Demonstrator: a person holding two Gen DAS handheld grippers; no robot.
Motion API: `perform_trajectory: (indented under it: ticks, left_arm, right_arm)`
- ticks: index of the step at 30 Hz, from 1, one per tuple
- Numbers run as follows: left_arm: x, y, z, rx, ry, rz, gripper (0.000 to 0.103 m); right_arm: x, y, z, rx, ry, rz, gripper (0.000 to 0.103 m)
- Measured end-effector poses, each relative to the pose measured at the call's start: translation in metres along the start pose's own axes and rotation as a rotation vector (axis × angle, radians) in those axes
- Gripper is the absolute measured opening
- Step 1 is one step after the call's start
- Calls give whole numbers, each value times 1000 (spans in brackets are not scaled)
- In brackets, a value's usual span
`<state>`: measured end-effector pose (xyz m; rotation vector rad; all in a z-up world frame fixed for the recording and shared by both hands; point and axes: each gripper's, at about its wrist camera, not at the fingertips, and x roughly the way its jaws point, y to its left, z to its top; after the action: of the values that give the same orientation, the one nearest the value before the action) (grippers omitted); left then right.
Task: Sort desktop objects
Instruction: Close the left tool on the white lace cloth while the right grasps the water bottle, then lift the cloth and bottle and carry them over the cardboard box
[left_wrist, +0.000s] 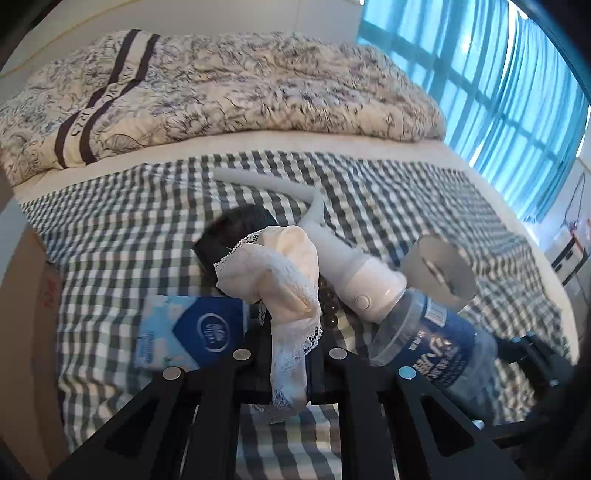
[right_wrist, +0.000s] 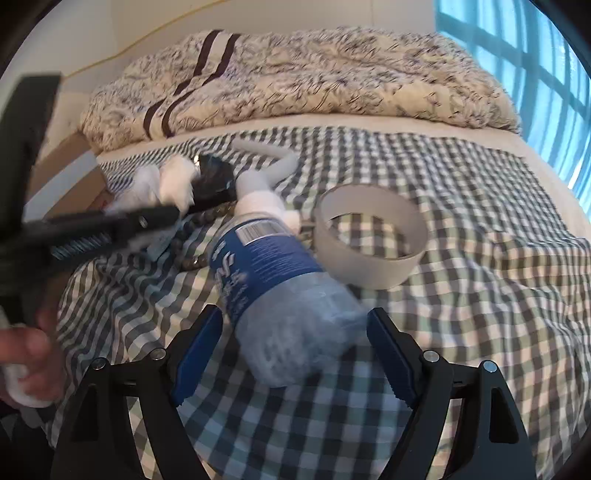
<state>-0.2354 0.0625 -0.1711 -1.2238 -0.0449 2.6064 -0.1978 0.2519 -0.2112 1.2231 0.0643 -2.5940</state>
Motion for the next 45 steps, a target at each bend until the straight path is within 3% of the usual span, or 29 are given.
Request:
perform_trajectory:
  ticks: [7,19,25,34,45]
  left_arm:
    - [-34,5,7,2,-59,34,11]
    - [-76,14,6,-28,-100,23,11]
    - [-101,19,8,-36,-125,17,11]
    - [-135,24,14,-36,-177,14,11]
    - [-172,41,20,-53,-230,73,11]
  right_arm:
    - [-4,5,1,-15,-25,-32,76]
    - [-41,13,-2,-8,-103,27,70]
    - [-54,18,-1,0,-97,61,69]
    - [-76,48,-5,-46,-140,107,69]
    - [-112,74,17,-68,-237,122,69]
